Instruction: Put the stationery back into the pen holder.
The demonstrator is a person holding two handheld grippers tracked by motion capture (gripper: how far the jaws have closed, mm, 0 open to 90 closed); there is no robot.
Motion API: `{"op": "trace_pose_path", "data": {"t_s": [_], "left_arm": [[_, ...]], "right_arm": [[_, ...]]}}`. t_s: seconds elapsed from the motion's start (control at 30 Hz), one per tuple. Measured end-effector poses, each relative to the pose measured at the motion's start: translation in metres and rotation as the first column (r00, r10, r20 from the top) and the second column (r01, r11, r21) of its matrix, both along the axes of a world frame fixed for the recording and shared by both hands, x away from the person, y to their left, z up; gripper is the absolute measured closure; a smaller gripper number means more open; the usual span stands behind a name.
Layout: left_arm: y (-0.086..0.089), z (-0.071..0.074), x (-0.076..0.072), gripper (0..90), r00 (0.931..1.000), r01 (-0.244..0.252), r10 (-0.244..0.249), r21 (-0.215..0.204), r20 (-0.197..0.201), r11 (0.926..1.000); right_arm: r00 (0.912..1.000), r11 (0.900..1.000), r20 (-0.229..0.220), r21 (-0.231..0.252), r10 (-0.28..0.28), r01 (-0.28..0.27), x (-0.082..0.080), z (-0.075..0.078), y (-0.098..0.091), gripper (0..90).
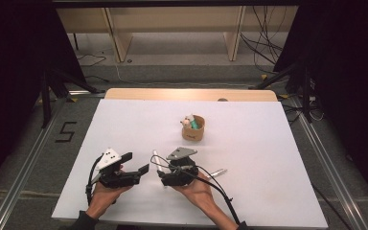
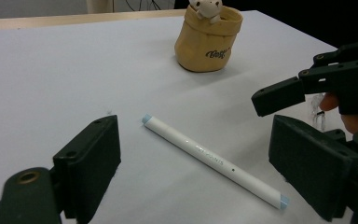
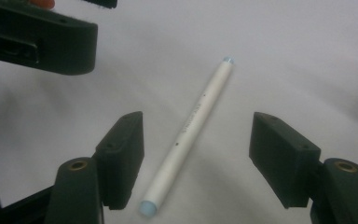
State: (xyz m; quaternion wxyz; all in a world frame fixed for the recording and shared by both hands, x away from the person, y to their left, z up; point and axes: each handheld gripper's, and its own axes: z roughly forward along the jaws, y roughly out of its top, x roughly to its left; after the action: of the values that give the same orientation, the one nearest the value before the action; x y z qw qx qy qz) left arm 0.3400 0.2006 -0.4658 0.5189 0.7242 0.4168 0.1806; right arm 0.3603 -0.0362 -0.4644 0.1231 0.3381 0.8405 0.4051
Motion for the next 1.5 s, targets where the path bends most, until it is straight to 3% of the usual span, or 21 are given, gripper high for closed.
{"op": "trace_pose_path", "data": {"t_s": [0.6,1.23,1.5], "left_arm": [[0.002,0.001,-0.001,15.9,0.9999,-0.011,0.011,-0.009,0.004,0.9999],[0.001,0.001,-0.001,15.9,0.9999,-0.009,0.009,-0.005,0.005,0.9999],[0.001,0.001,-0.001,15.8,1.0,-0.008,0.008,-0.003,0.004,1.0]], "right_arm": [[0.9996,0.9979,-0.018,-0.061,0.021,-0.022,-0.008,-0.018,0.014,54.3],[0.9998,0.9899,-0.015,-0.141,0.012,-0.014,-0.011,-0.029,0.025,62.6],[0.9999,0.9894,-0.011,-0.145,0.002,-0.004,-0.013,-0.029,0.026,66.4]]}}
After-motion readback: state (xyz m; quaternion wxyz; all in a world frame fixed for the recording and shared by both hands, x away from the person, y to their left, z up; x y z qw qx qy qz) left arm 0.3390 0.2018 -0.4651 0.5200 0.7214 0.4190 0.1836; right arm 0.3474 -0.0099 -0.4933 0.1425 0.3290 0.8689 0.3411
